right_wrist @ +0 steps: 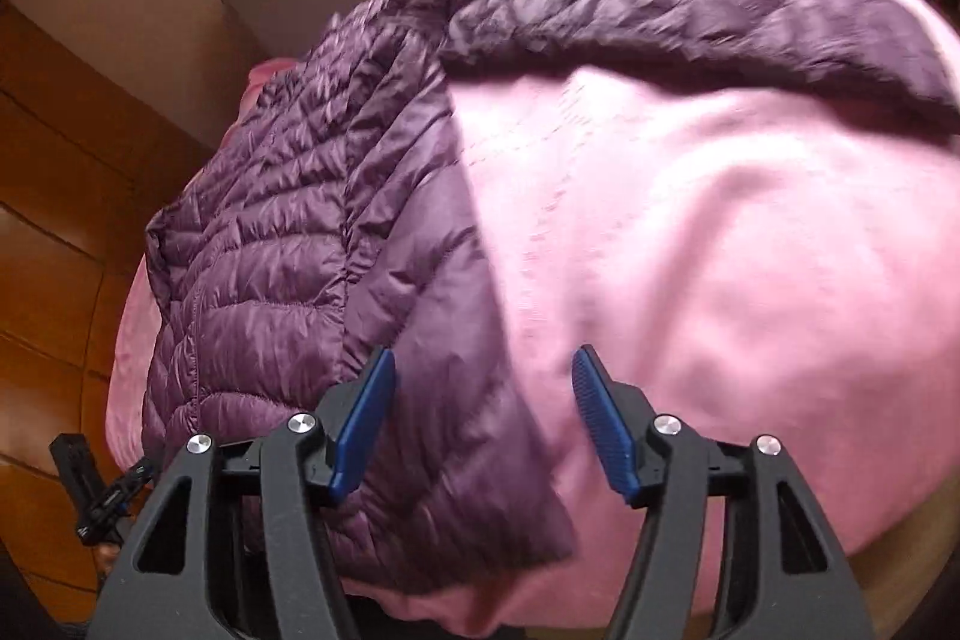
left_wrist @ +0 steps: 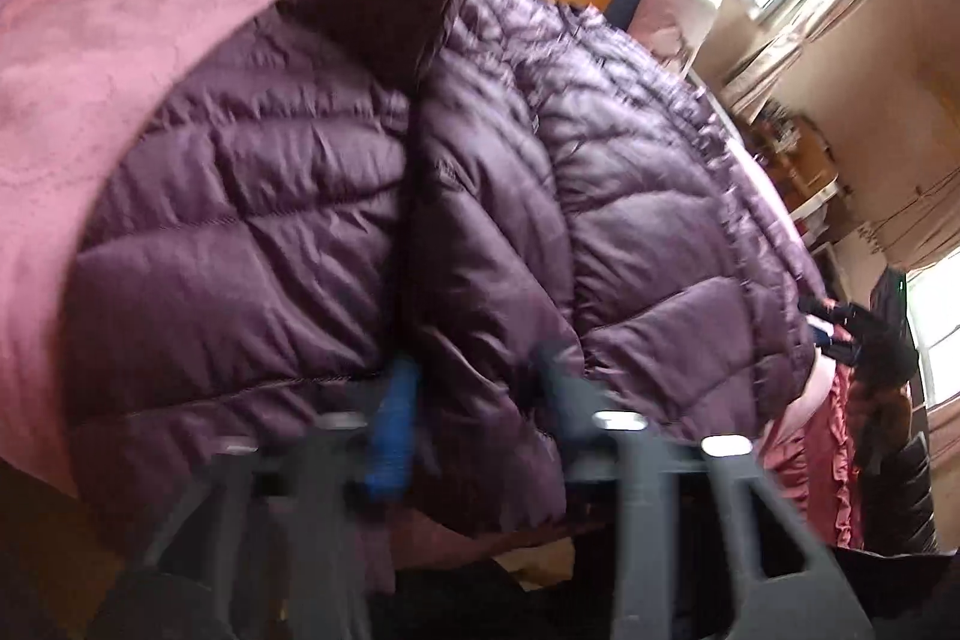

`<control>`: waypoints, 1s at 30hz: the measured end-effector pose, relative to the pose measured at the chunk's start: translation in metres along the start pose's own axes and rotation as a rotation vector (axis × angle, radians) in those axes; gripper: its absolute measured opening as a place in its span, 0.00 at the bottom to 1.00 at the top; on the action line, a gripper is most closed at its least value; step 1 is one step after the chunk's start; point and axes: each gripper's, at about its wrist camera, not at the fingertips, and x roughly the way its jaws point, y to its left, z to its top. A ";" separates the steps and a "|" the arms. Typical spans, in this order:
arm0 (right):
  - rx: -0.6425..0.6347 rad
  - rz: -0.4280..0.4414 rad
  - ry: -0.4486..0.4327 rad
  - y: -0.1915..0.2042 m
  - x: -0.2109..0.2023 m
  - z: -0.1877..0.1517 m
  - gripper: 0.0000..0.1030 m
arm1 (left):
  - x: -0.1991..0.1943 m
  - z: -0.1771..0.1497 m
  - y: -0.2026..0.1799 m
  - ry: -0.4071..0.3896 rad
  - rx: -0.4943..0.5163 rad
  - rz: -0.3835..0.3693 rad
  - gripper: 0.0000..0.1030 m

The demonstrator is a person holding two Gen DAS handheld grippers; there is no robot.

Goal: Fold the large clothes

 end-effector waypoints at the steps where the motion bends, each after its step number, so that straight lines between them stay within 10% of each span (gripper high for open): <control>1: -0.027 -0.008 0.023 0.006 0.008 0.000 0.35 | 0.001 0.001 -0.002 0.002 0.016 0.012 0.14; 4: -0.112 -0.046 0.040 0.025 0.012 -0.009 0.05 | -0.004 0.000 -0.008 0.002 0.087 0.057 0.05; 12: -0.202 -0.215 0.073 0.023 -0.010 -0.073 0.02 | -0.022 -0.019 0.006 0.031 0.095 0.085 0.06; 15: -0.133 -0.195 0.056 0.014 -0.015 -0.076 0.13 | -0.035 -0.021 0.014 0.011 0.045 0.048 0.23; 17: -0.122 -0.229 0.018 0.014 -0.025 -0.070 0.33 | -0.059 -0.020 0.033 -0.052 -0.052 0.078 0.62; 24: -0.225 -0.255 -0.182 0.072 -0.052 -0.038 0.58 | -0.091 -0.033 0.118 -0.092 -0.402 0.206 0.66; 30: -0.387 -0.107 -0.129 0.166 0.008 -0.036 0.62 | -0.073 -0.037 0.131 -0.084 -0.525 0.071 0.55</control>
